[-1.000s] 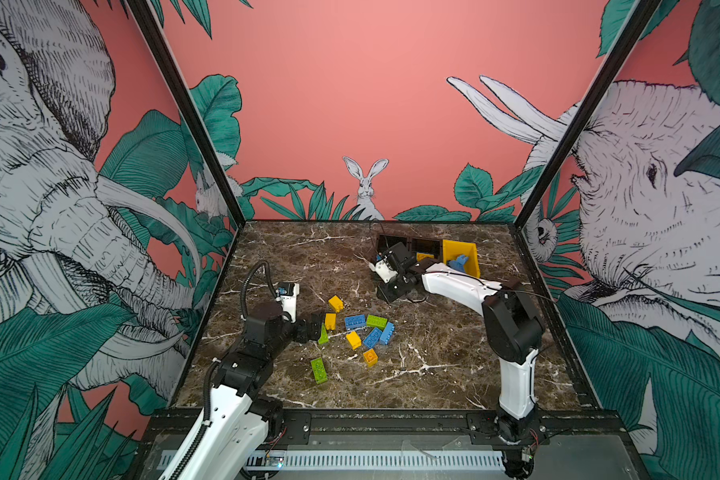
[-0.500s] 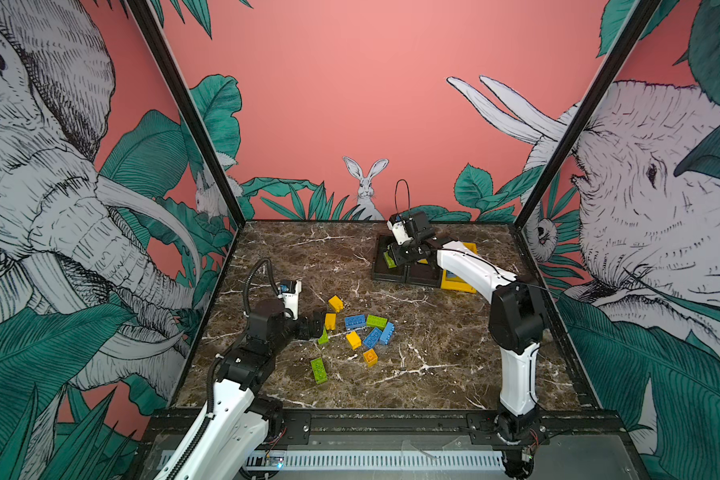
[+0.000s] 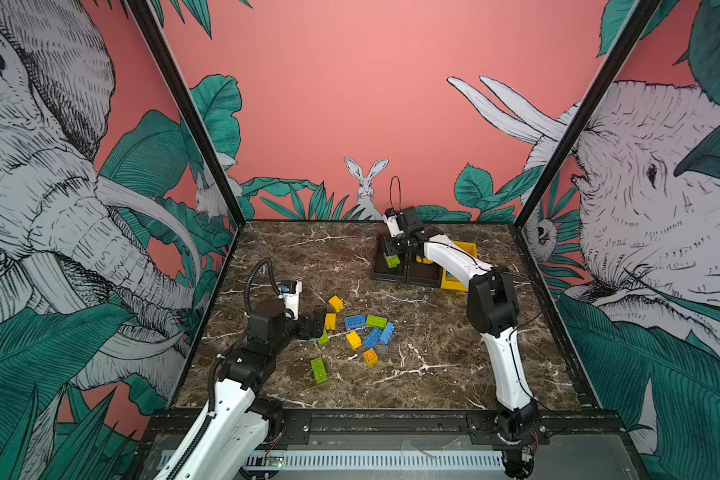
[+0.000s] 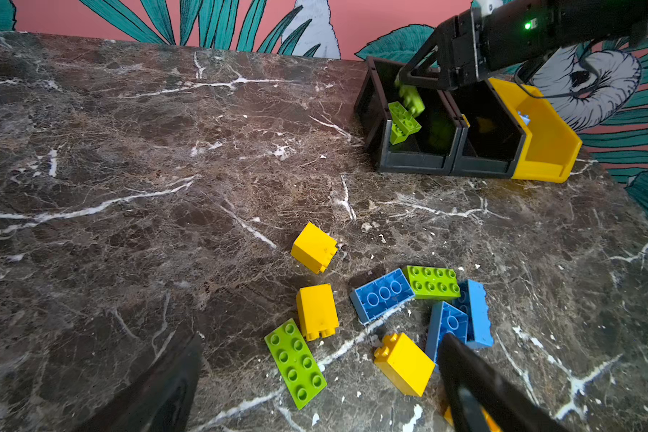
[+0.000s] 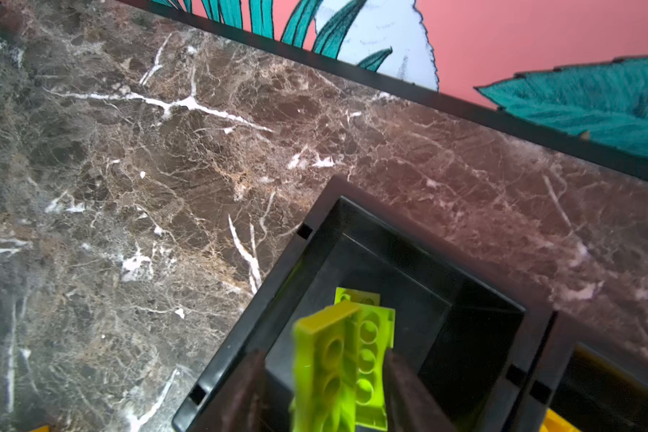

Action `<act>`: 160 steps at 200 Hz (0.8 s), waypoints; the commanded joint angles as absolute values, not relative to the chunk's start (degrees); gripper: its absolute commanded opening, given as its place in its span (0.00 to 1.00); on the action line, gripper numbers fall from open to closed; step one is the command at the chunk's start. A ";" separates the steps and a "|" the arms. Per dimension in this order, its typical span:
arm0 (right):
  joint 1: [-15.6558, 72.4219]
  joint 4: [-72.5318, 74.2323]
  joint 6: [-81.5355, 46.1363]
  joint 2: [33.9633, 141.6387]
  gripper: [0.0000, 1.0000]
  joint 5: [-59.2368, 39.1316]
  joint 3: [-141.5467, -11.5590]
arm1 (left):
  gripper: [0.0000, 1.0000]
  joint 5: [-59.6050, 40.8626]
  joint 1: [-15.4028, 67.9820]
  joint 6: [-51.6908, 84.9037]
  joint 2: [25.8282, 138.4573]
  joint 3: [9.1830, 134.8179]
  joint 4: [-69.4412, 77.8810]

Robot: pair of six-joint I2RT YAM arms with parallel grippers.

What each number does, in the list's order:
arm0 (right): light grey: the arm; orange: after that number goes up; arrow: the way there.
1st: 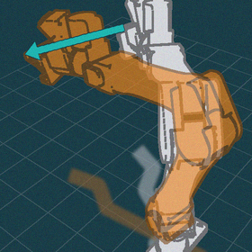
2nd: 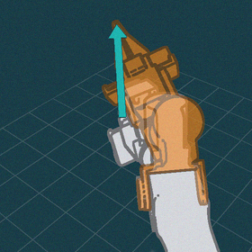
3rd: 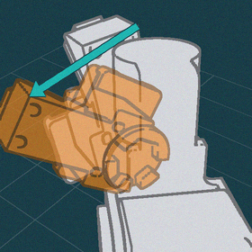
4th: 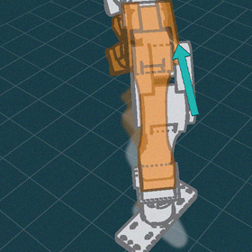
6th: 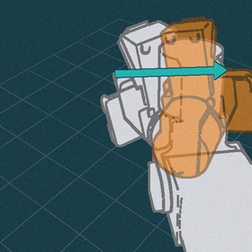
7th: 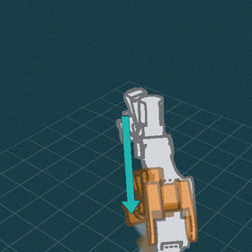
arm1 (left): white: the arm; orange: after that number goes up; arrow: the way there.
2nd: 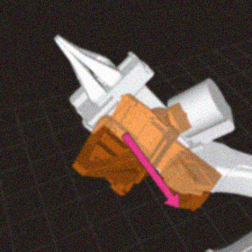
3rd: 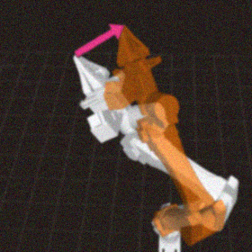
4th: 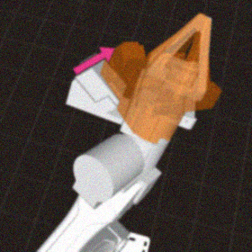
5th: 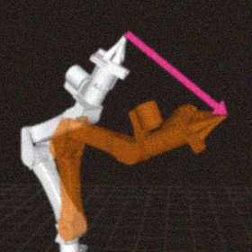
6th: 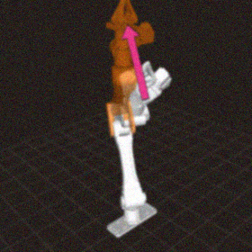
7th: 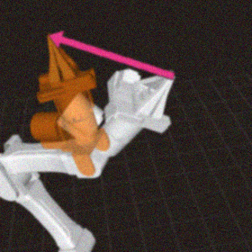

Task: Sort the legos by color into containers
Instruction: 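Carry the lime-green brick into the black bin and open the right gripper, then move the right gripper over a lime-green brick while the left arm nears the pile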

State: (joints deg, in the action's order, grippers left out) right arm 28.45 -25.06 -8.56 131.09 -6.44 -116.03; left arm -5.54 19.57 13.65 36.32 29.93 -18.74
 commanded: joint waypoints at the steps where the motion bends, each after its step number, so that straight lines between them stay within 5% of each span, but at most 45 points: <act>1: 28.32 -26.78 -7.67 130.28 0.59 -6.58 -117.97 | 0.99 -5.98 19.77 13.40 36.07 29.09 -17.11; 50: 28.37 -28.32 -4.87 119.31 0.62 -9.30 -108.19 | 0.99 -7.67 19.77 13.61 35.51 29.18 -15.35; 103: 35.50 -31.10 1.16 99.24 0.65 -14.95 -83.30 | 0.99 -11.82 19.92 16.99 38.12 25.54 -0.20; 160: 41.96 -30.10 7.68 98.90 0.70 -12.94 -73.14 | 0.99 -9.31 20.11 19.15 46.10 21.77 17.13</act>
State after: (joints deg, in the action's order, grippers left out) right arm 41.45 -30.87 4.73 96.77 -12.93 -76.23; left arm -10.66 19.77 18.04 45.08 23.83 6.52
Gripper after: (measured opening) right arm 0.696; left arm 0.991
